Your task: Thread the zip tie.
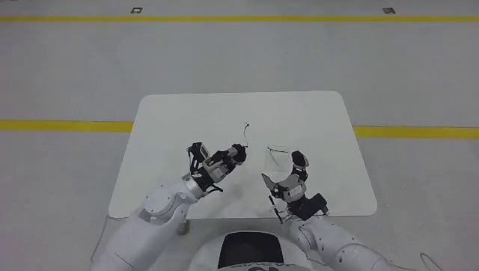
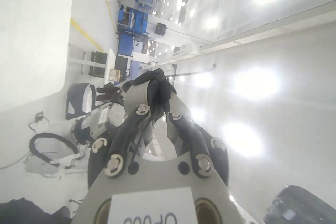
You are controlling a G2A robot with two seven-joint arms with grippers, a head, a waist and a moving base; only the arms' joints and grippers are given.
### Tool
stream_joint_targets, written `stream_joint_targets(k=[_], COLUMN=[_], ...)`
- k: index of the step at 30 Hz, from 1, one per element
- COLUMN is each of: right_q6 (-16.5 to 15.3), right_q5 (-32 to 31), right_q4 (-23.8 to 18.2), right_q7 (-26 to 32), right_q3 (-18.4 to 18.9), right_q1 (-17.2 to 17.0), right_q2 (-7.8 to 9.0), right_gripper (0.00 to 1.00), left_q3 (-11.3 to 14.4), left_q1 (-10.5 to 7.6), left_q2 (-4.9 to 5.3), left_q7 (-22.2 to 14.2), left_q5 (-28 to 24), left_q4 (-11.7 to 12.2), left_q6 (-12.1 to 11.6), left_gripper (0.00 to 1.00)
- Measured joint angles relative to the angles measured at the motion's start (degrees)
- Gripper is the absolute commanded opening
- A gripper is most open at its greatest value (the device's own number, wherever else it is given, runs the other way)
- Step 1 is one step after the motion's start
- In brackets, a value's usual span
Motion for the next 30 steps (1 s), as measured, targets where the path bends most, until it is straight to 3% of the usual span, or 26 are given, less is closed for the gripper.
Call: stream_joint_targets(k=[3, 11, 18, 23, 30], right_q6=[0.2, 2.0, 2.3, 10.7, 10.8], right_q5=[-0.7, -3.9, -4.2, -11.0, -16.3], right_q4=[-0.1, -0.2, 0.0, -0.2, 1.3], right_q7=[0.1, 1.0, 1.3, 1.7, 0.7], right_q3=[1.4, 3.2, 3.4, 5.2, 9.8], right_q1=[-0.7, -1.5, -1.3, -1.7, -2.7], right_q2=[-0.13, -0.55, -0.52, -0.71, -2.11], right_gripper=[1.0, 1.0, 1.0, 1.0, 1.0], left_q3=[-0.4, -0.8, -0.7, -1.0, 0.1], left_q1=[0.06, 0.38, 0.44, 0.34, 0.04], left_q2=[0.04, 0.19, 0.11, -0.12, -0.47], left_q7=[-2.6, -4.0, -3.9, -9.9, -16.9], left_q5=[1.5, 2.1, 1.5, -9.6, -17.9], left_q4=[0.5, -0.1, -0.3, -0.2, 1.0], left_q6=[-1.0, -3.2, -3.0, -1.0, 1.1], left_gripper=[0.0, 0.0, 0.0, 0.0, 0.0])
